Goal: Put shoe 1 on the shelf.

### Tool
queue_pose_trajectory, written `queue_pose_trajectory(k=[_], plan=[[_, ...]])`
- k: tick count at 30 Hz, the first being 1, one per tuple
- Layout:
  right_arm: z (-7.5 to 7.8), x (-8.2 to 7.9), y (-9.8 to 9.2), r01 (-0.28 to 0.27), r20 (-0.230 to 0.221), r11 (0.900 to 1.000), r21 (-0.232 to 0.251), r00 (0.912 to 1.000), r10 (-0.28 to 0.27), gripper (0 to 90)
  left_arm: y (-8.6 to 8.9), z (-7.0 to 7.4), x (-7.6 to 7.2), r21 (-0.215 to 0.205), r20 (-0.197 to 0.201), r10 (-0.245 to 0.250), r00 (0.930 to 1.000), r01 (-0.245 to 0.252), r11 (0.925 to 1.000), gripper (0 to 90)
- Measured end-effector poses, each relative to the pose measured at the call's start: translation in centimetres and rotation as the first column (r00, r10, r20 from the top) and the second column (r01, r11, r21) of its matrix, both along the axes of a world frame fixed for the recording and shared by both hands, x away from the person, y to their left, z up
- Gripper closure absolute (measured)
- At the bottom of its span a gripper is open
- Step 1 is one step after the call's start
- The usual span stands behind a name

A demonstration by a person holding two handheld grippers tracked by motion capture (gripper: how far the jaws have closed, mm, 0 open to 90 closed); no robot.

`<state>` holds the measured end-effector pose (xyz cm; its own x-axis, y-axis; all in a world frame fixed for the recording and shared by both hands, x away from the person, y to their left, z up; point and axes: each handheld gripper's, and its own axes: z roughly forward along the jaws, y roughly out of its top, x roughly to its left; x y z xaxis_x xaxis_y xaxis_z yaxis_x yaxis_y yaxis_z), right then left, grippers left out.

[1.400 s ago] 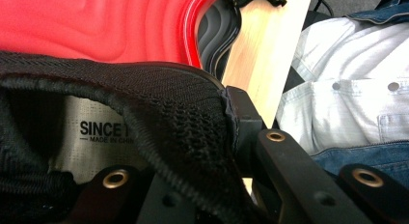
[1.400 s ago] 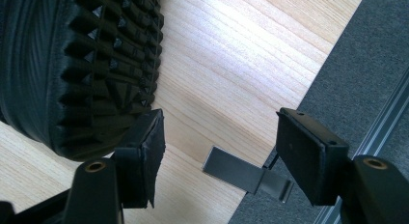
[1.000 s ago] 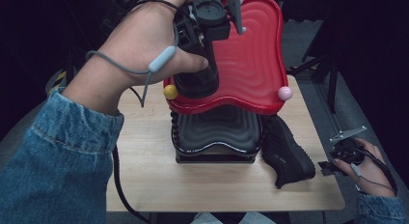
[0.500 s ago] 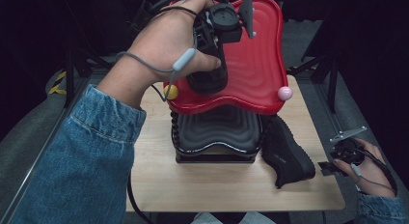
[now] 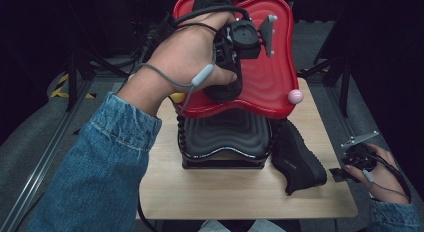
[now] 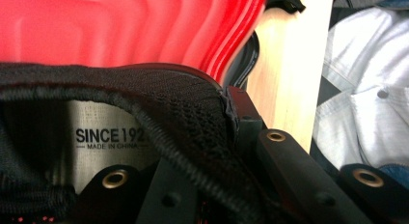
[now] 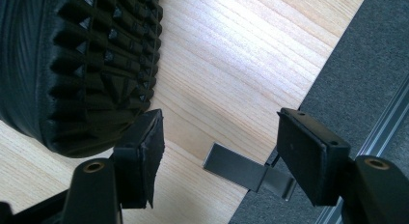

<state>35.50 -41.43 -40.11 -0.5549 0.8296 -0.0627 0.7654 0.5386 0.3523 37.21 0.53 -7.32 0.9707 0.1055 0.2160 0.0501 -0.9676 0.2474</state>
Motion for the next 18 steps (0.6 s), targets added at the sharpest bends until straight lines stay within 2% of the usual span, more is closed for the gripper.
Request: queue_pose_trajectory(k=[2, 5, 7, 9, 11, 13, 18], plan=[[0.0, 0.0, 0.1, -0.001, -0.004, 1.000, 0.002, 1.0000, 0.001, 34.3, 0.0, -0.1, 0.0, 0.008, -0.005, 0.006, 1.0000, -0.006, 1.0000, 84.5], [0.0, 0.0, 0.0, -0.001, -0.005, 1.000, 0.003, 1.0000, 0.001, 34.3, 0.3, -0.3, 0.3, -0.010, -0.019, 0.006, 0.9998, -0.006, 0.9999, 84.6], [-0.1, 0.0, 0.0, -0.001, -0.004, 1.000, 0.000, 1.0000, 0.001, 34.2, 0.5, -0.5, 0.6, 0.000, -0.024, 0.010, 0.9997, -0.010, 0.9999, 84.8], [-0.1, 0.0, 0.0, -0.001, -0.006, 1.000, 0.001, 1.0000, 0.001, 34.1, 0.4, -0.7, 0.7, 0.000, -0.013, 0.022, 0.9997, -0.022, 0.9997, 84.8], [-0.1, 0.0, 0.0, -0.001, -0.008, 1.000, 0.000, 1.0000, 0.001, 34.0, 0.1, -1.0, 0.9, 0.023, 0.018, 0.044, 0.9989, -0.044, 0.9988, 84.6], [-0.1, 0.0, 0.1, -0.002, -0.008, 1.000, -0.001, 1.0000, 0.002, 33.9, 0.0, -1.1, 1.0, 0.022, 0.013, 0.055, 0.9984, -0.056, 0.9982, 84.5], [-0.2, 0.0, 0.0, 0.001, -0.011, 1.000, -0.001, 0.9999, -0.001, 33.7, 0.1, -1.2, 0.9, 0.020, 0.022, 0.045, 0.9988, -0.045, 0.9988, 83.9]])
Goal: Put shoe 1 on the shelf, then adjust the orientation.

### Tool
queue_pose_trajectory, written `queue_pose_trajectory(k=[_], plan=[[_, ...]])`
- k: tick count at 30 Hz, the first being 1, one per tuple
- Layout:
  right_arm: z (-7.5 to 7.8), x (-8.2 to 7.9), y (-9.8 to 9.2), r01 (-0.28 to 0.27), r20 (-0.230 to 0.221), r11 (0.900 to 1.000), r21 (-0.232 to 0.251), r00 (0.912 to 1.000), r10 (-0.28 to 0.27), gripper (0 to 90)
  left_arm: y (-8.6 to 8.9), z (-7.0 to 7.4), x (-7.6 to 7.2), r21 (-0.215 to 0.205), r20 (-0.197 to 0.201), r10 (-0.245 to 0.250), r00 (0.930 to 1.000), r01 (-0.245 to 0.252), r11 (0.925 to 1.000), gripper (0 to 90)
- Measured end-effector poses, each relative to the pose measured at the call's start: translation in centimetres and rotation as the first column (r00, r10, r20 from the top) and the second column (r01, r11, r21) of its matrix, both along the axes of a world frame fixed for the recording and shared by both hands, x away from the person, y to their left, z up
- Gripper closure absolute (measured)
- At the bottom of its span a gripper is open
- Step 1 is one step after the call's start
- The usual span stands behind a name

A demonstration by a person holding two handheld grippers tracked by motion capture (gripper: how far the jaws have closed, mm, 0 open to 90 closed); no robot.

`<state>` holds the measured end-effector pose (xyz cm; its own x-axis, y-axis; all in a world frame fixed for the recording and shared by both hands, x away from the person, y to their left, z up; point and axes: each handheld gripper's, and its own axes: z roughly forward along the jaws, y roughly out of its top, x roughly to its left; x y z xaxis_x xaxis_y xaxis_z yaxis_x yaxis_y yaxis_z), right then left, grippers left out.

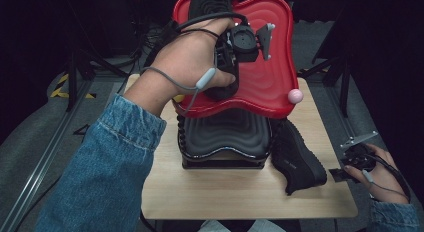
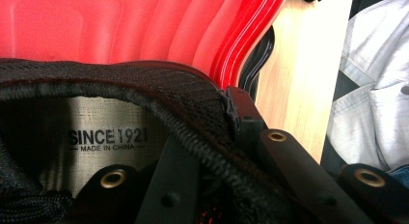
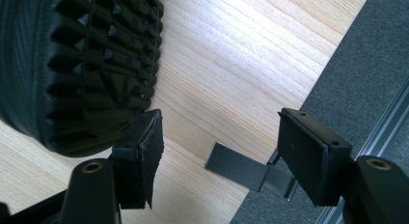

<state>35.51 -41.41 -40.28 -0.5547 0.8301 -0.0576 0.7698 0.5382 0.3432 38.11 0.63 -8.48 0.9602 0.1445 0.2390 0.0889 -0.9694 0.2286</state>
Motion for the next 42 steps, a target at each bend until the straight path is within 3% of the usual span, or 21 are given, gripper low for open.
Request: queue_pose_trajectory(k=[7, 10, 13, 15, 18, 26, 29, 35, 39, 42], plan=[[0.2, -0.1, 0.1, -0.007, 0.006, 1.000, 0.001, 1.0000, 0.007, 33.5, 0.3, -0.3, -0.2, 0.011, -0.018, -0.002, 0.9998, 0.002, 0.9999, 79.8], [0.5, -0.2, 0.2, -0.012, 0.020, 1.000, 0.004, 0.9997, 0.012, 33.5, 0.6, -0.2, -0.2, 0.007, 0.005, 0.012, 0.9999, -0.012, 0.9999, 70.0], [0.4, -0.1, 0.1, -0.010, 0.017, 1.000, 0.003, 0.9998, 0.010, 33.5, 1.3, 0.3, -0.4, -0.049, 0.013, 0.043, 0.9990, -0.042, 0.9979, 56.6], [0.2, -0.1, 0.1, -0.007, 0.011, 1.000, 0.004, 0.9999, 0.007, 33.4, 1.6, 0.7, -0.5, -0.050, 0.021, 0.047, 0.9986, -0.046, 0.9977, 50.6], [0.3, 0.0, 0.1, -0.009, 0.016, 1.000, 0.005, 0.9998, 0.009, 33.4, 2.3, 1.3, -0.9, -0.087, 0.031, 0.065, 0.9974, -0.062, 0.9942, 44.3], [0.4, 0.0, 0.1, -0.009, 0.018, 1.000, 0.001, 0.9998, 0.009, 33.2, 3.9, 2.6, -2.5, -0.131, 0.042, 0.070, 0.9966, -0.064, 0.9893, 40.4], [0.5, 0.0, 0.1, -0.011, 0.020, 1.000, 0.004, 0.9997, 0.011, 33.0, 4.5, 3.3, -3.0, -0.146, 0.074, 0.059, 0.9955, -0.048, 0.9881, 36.6], [0.7, 0.0, 0.1, -0.008, 0.027, 1.000, 0.000, 0.9996, 0.008, 32.8, 6.6, 4.4, -4.6, -0.197, 0.093, 0.086, 0.9919, -0.066, 0.9782, 35.4], [0.7, 0.1, 0.3, -0.014, 0.027, 1.000, -0.003, 0.9995, 0.014, 32.6, 8.1, 4.3, -5.0, -0.188, 0.087, 0.103, 0.9908, -0.085, 0.9784, 35.5], [0.7, 0.3, 0.5, -0.019, 0.029, 1.000, -0.005, 0.9994, 0.019, 32.6, 9.8, 4.0, -5.3, -0.225, 0.078, 0.126, 0.9890, -0.106, 0.9687, 35.4]])
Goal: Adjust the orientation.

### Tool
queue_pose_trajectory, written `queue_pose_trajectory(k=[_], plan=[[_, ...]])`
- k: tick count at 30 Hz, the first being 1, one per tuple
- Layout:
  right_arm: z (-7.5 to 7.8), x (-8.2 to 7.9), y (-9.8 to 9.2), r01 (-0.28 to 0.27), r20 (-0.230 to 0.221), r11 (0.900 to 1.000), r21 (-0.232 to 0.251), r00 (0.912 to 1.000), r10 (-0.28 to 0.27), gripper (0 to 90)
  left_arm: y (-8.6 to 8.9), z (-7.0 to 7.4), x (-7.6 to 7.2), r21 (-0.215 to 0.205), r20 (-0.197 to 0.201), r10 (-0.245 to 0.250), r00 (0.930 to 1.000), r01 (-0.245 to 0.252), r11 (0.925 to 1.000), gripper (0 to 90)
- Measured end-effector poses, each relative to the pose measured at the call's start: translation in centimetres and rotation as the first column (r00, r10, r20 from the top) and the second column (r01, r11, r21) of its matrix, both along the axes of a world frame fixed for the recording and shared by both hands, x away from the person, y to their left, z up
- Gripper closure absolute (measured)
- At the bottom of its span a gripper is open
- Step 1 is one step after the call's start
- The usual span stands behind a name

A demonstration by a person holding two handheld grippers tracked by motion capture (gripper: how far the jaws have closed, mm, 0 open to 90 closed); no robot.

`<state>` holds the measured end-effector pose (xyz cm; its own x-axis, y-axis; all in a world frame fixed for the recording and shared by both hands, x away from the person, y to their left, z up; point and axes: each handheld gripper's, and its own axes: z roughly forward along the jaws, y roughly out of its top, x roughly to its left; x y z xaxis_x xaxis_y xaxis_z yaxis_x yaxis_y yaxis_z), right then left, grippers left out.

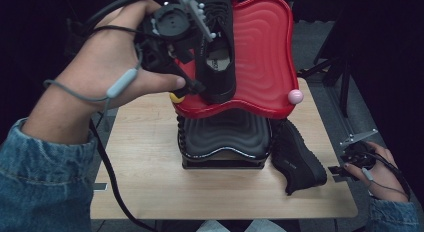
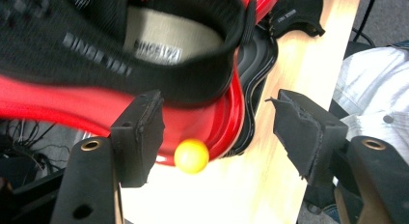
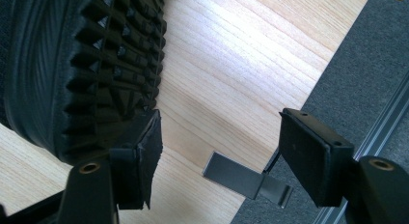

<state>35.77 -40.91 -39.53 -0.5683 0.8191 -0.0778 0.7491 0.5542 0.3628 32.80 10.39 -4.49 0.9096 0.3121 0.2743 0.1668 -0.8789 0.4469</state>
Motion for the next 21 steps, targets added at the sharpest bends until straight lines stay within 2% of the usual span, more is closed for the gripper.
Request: queue_pose_trajectory(k=[3, 4, 5, 7, 10, 12, 14, 17, 18, 21], plan=[[0.0, 0.1, 0.1, -0.003, 0.001, 1.000, -0.003, 1.0000, 0.003, 32.3, 1.5, -0.7, 0.1, -0.016, -0.013, 0.033, 0.9994, -0.034, 0.9993, 35.4], [0.0, 0.1, 0.1, -0.002, -0.001, 1.000, 0.000, 1.0000, 0.002, 32.1, 1.5, -0.7, 0.1, -0.016, -0.013, 0.033, 0.9994, -0.034, 0.9993, 35.3], [-0.1, 0.2, 0.1, -0.005, -0.004, 1.000, -0.002, 1.0000, 0.005, 31.5, 2.8, -1.7, 0.5, -0.029, -0.037, 0.059, 0.9976, -0.060, 0.9978, 34.8], [-0.1, 0.2, 0.1, -0.010, -0.002, 1.000, -0.007, 0.9999, 0.010, 31.0, 3.9, -2.7, 0.9, -0.035, -0.051, 0.072, 0.9960, -0.074, 0.9966, 34.7], [-0.1, 0.1, 0.1, -0.015, 0.009, 1.000, -0.001, 0.9999, 0.015, 30.4, 5.2, -3.9, 1.3, -0.056, -0.055, 0.097, 0.9938, -0.100, 0.9934, 34.4], [-0.1, 0.1, 0.1, -0.017, 0.015, 1.000, -0.004, 0.9997, 0.017, 30.1, 6.1, -5.2, 1.7, -0.073, -0.067, 0.114, 0.9912, -0.119, 0.9903, 31.7], [-0.1, 0.1, 0.1, -0.018, 0.020, 1.000, -0.005, 0.9996, 0.018, 29.7, 6.7, -6.7, 2.0, -0.072, -0.081, 0.136, 0.9874, -0.141, 0.9873, 28.3], [-0.1, 0.0, 0.0, -0.023, 0.036, 1.000, -0.002, 0.9991, 0.023, 28.3, 7.7, -10.1, 2.8, -0.069, -0.109, 0.192, 0.9754, -0.200, 0.9774, 27.2], [-0.2, 0.0, 0.0, -0.025, 0.040, 1.000, -0.003, 0.9989, 0.025, 28.2, 7.9, -10.8, 2.9, -0.074, -0.114, 0.196, 0.9739, -0.205, 0.9760, 26.1], [-0.2, 0.0, 0.0, -0.026, 0.050, 1.000, -0.003, 0.9984, 0.026, 27.8, 8.5, -13.1, 3.4, -0.102, -0.128, 0.175, 0.9763, -0.188, 0.9768, 25.3]])
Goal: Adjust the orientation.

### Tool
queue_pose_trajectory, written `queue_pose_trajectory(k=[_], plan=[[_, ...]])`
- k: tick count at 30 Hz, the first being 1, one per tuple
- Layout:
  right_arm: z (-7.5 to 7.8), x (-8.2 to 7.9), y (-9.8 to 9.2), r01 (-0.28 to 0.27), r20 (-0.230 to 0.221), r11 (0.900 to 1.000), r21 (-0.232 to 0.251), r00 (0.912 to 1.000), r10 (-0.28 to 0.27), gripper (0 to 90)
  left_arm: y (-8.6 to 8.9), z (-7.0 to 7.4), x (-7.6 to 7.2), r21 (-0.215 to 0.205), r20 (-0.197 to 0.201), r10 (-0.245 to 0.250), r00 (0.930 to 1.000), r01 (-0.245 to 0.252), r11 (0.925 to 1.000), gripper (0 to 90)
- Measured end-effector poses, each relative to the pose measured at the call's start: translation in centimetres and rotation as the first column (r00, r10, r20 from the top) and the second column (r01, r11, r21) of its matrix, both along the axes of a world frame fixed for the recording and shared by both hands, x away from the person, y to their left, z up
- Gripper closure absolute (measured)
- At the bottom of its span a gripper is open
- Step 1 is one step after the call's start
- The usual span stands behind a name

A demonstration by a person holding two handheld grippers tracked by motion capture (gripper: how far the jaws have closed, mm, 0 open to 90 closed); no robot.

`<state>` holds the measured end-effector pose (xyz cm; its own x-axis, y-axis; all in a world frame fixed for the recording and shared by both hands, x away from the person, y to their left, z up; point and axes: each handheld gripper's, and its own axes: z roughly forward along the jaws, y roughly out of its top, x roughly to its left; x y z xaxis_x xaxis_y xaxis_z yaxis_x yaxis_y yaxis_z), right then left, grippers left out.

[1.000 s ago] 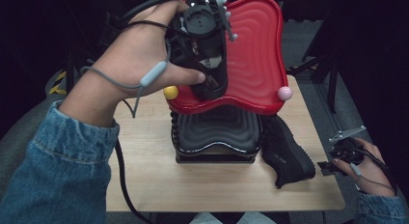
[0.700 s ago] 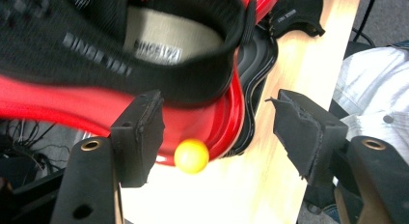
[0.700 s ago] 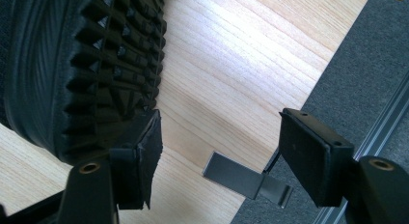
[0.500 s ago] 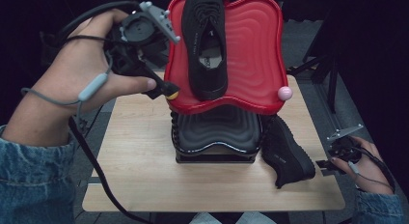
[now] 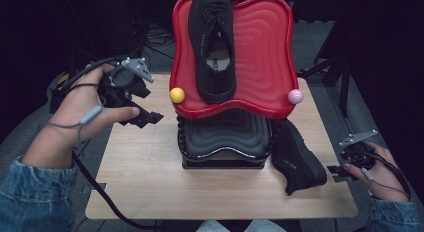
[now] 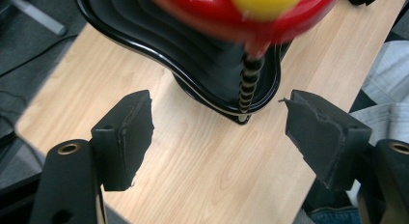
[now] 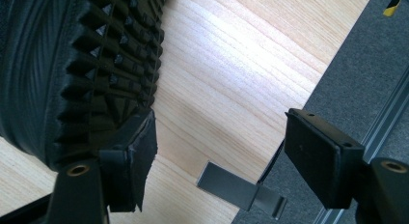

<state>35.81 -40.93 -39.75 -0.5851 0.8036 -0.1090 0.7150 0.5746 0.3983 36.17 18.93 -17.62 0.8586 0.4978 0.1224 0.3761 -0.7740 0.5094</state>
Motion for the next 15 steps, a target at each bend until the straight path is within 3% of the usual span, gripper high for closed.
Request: queue_pose_trajectory(k=[4, 6, 15], plan=[[0.0, -0.1, 0.0, 0.007, -0.002, 1.000, 0.001, 1.0000, -0.007, 27.5, 0.6, -3.1, 0.3, -0.034, -0.016, -0.004, 0.9999, 0.003, 0.9994, 24.2], [0.1, -0.2, 0.0, 0.007, -0.003, 1.000, -0.002, 1.0000, -0.007, 27.5, 0.8, -4.7, 0.3, -0.053, -0.020, 0.019, 0.9996, -0.020, 0.9984, 23.6], [0.2, -0.4, 0.0, 0.009, -0.003, 1.000, -0.009, 1.0000, -0.009, 28.0, 0.7, -9.5, -0.3, -0.032, -0.054, 0.059, 0.9968, -0.060, 0.9977, 22.9]])
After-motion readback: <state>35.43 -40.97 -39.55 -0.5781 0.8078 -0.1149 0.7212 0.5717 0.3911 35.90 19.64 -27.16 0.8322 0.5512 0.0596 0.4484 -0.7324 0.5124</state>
